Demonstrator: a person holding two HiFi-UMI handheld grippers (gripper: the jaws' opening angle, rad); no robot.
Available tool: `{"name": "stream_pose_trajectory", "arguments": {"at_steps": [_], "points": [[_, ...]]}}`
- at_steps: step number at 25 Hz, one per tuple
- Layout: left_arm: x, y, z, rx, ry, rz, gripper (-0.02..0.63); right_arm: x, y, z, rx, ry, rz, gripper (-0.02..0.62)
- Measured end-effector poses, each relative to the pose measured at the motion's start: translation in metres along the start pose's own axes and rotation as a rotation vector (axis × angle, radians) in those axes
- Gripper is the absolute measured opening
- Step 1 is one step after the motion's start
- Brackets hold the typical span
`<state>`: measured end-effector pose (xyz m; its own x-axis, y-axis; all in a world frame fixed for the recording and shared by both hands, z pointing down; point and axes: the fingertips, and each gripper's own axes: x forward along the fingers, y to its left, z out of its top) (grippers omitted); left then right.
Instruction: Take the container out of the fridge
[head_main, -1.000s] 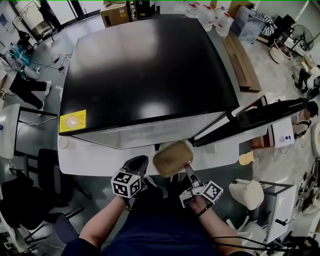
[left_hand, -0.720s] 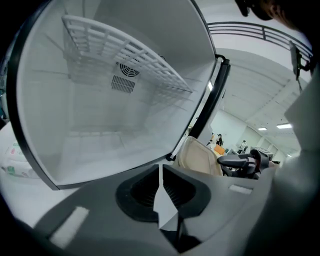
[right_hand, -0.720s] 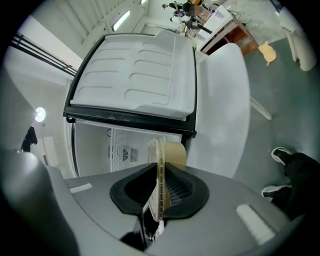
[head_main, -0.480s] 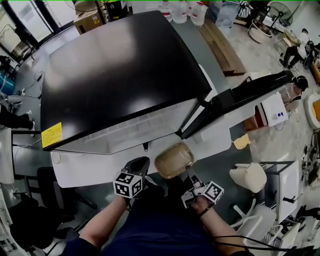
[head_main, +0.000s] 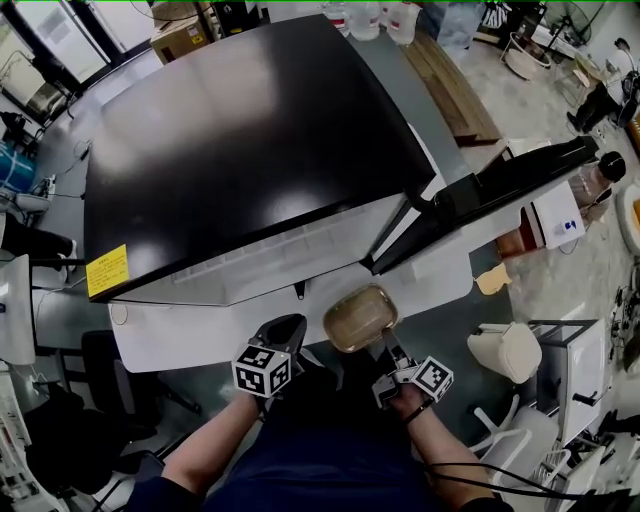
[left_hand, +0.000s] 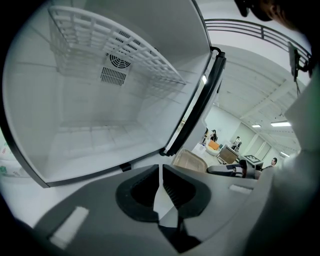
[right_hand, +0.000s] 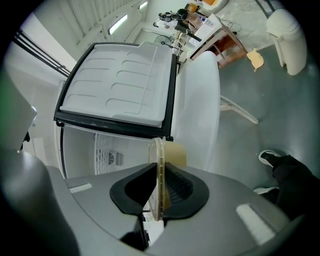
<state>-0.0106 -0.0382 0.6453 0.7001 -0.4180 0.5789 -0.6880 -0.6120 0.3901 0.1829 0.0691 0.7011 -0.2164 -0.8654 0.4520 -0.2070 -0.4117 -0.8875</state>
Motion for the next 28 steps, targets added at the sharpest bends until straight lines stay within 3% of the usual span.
{"name": "stream_pose_trajectory", "arguments": {"at_steps": [3,6,10,13,17,20,22,28], "points": [[-0.002,0.005,-0.007,-0.006,0.016,0.003,0.025,0.012,-0.001,-0.001,0.016,-0.005,0.046,0.057],[-0.002,0.006,-0.014,-0.014,0.032,0.004,0.025,0.02,-0.004,-0.004,0.012,0.004,0.008,0.057],[-0.002,0.003,-0.017,-0.01,0.035,0.002,0.026,0.033,0.008,-0.008,0.014,0.015,0.09,0.057],[-0.003,0.003,-0.016,-0.01,0.031,0.004,0.025,0.036,0.005,-0.009,-0.011,0.031,0.039,0.057],[-0.005,0.005,-0.014,-0.019,0.022,0.015,0.025,0.049,0.012,-0.009,-0.008,0.037,0.1,0.057],[-0.007,0.007,-0.013,-0.03,0.016,0.026,0.025,0.05,0.006,-0.008,-0.012,0.043,0.059,0.057],[-0.009,0.008,-0.012,-0.036,0.011,0.033,0.025,0.055,0.009,-0.007,-0.01,0.045,0.101,0.057],[-0.01,0.011,-0.015,-0.052,0.011,0.046,0.025,0.059,0.005,-0.006,-0.018,0.06,0.092,0.057]]}}
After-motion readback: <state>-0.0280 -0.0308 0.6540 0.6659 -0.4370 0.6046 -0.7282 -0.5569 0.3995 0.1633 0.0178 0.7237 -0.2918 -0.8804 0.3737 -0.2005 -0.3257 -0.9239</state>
